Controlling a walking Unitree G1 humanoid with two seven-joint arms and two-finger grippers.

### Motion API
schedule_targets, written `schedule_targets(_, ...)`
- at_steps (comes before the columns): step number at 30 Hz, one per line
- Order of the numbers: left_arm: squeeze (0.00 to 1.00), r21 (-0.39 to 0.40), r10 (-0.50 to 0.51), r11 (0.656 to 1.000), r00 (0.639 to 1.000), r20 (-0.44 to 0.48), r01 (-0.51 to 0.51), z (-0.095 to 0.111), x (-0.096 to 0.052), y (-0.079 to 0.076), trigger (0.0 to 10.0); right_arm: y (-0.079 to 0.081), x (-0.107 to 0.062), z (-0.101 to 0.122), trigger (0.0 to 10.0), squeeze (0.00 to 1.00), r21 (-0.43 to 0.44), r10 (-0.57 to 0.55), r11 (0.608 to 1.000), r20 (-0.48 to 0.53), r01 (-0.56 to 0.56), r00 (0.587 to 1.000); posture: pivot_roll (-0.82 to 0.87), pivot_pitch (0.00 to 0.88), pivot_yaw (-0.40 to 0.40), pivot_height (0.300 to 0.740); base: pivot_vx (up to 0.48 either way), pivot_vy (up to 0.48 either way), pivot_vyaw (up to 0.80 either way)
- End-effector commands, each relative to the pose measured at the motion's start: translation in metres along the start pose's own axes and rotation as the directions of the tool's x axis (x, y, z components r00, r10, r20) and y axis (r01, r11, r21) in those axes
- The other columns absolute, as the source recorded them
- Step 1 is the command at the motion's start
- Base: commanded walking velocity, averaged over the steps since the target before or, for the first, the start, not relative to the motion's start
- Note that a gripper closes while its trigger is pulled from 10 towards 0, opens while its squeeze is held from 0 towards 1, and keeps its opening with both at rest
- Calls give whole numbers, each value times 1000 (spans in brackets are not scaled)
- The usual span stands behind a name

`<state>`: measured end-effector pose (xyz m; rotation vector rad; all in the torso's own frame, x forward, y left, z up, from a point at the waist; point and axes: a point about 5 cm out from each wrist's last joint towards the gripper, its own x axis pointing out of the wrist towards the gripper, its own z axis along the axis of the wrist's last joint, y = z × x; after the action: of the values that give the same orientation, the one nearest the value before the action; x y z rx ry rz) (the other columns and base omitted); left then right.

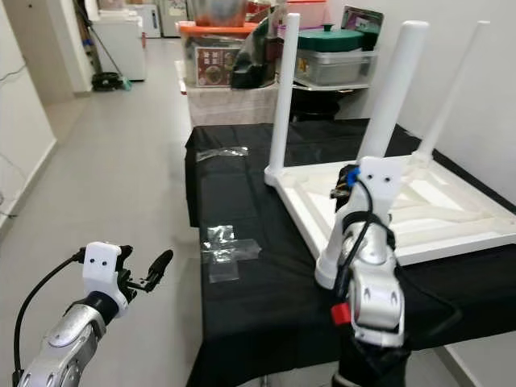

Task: Building children table

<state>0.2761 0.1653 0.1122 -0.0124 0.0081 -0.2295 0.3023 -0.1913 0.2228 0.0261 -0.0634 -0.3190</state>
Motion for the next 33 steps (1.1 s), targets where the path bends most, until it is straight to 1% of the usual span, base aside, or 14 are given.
schedule_targets(1,0,15,-2,1000,1000,-9,2,0,-1,0,10000,7,-5,-36,0,0,9,14,1000,-195,-12,981,22,0,-10,740,0,0,0)
schedule_targets(2,0,15,-1,1000,1000,-9,1,0,-1,0,10000,12,-4,-35,5373,0,18,56,998,-194,-53,980,21,0,-12,740,0,0,0)
schedule_targets(5,0,15,-1,1000,1000,-9,1,0,-1,0,10000,14,-2,-34,5373,0,20,77,997,-190,-75,979,21,0,-12,740,0,0,0)
schedule_targets(6,0,14,-1,1000,1000,-11,1,0,-1,-1,10000,15,0,-28,10000,141,32,85,996,-164,-81,983,16,0,-14,740,0,0,0)
schedule_targets(7,0,13,0,1000,1000,-11,1,-1,-1,-1,10000,15,1,-25,10000,141,41,85,996,-145,-79,986,16,0,-14,740,0,0,0)
schedule_targets(8,0,10,0,1000,1000,-11,1,-1,-2,-1,10000,16,6,-15,10000,1000,79,161,985,-116,-153,980,14,0,-16,740,0,0,0)
schedule_targets(10,0,8,0,1000,1000,-11,0,-1,-2,-2,10000,16,9,-9,10000,1000,104,219,972,-93,-209,971,18,0,-19,740,0,0,0)
schedule_targets(11,0,7,0,1000,1000,-11,0,-2,-2,-2,10000,17,14,3,10000,0,74,374,926,-33,-371,927,20,0,-21,740,0,0,0)
schedule_targets(12,0,7,0,1000,1000,-11,0,-2,-2,-2,10000,17,14,3,10000,0,74,374,926,-33,-371,927,20,0,-21,740,0,0,0)
schedule_targets(17,0,7,8,1000,1000,-10,-8,-2,-3,-1,10000,-22,16,43,10000,0,-107,728,684,54,-721,683,25,0,-24,740,0,0,0)
schedule_targets(21,0,11,4,1000,1000,-12,-4,-2,-2,0,10000,-57,33,45,10000,0,-168,717,686,-7,-708,697,25,0,-20,740,0,0,0)
schedule_targets(27,0,15,1,1000,1000,-8,-1,0,0,0,10000,-59,38,39,10000,0,-154,721,681,-28,-716,692,28,0,-21,740,0,0,0)
schedule_targets(28,0,16,2,1000,1000,-6,-1,0,1,0,10000,-56,39,34,471,0,-144,724,678,-37,-721,688,36,0,-21,740,0,0,0)
schedule_targets(33,0,19,1,1000,1000,-4,-1,1,1,1,10000,-55,45,25,0,0,-133,696,706,-58,-696,716,39,0,-19,740,0,0,0)
